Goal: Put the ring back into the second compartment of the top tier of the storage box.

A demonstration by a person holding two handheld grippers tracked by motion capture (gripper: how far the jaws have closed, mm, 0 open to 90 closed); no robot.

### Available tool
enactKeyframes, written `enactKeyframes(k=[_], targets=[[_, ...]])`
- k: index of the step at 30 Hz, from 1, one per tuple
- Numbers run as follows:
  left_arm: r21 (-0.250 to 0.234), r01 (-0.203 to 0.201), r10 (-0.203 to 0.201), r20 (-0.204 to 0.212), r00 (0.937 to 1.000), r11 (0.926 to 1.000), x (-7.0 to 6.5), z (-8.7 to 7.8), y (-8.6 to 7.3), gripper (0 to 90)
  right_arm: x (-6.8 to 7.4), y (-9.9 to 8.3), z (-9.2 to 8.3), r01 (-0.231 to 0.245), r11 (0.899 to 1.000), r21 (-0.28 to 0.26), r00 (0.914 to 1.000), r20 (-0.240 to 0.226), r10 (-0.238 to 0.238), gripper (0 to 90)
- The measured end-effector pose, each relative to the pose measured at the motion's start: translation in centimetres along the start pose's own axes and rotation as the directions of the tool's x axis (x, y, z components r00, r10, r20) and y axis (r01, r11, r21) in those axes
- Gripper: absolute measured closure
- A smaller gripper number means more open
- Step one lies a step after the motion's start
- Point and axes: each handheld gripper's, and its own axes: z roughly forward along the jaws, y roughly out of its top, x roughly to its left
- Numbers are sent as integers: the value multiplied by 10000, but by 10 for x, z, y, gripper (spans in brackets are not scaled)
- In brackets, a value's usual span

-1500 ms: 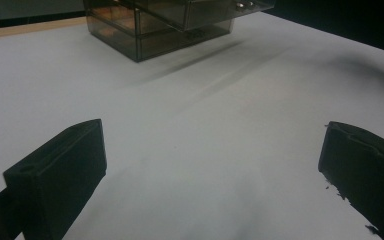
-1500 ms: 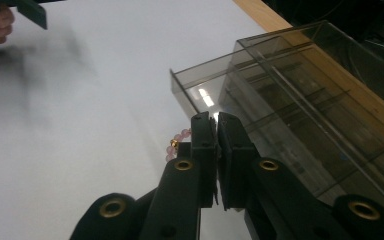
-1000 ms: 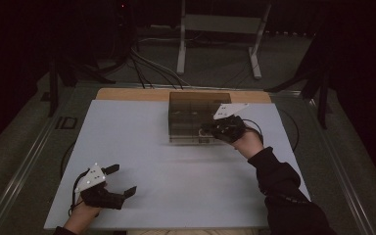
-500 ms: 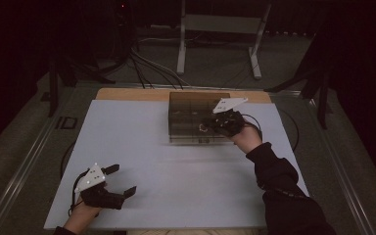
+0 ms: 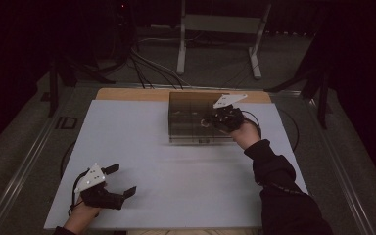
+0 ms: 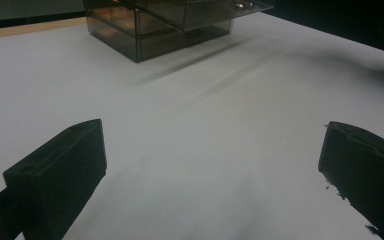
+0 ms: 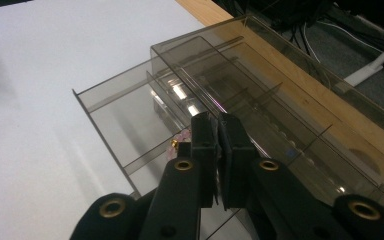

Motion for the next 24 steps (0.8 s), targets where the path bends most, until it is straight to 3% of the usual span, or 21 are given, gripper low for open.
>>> enactKeyframes(k=[13, 24], targets=[[19, -13, 13, 11, 10000, 10000, 0, 0, 0, 0, -3, -8, 13, -390, 9989, 245, 9992, -6, 391, 876], [-5, 17, -17, 18, 10000, 10000, 0, 0, 0, 0, 0, -12, 23, -437, 9980, 456, 9990, -73, 440, 875]])
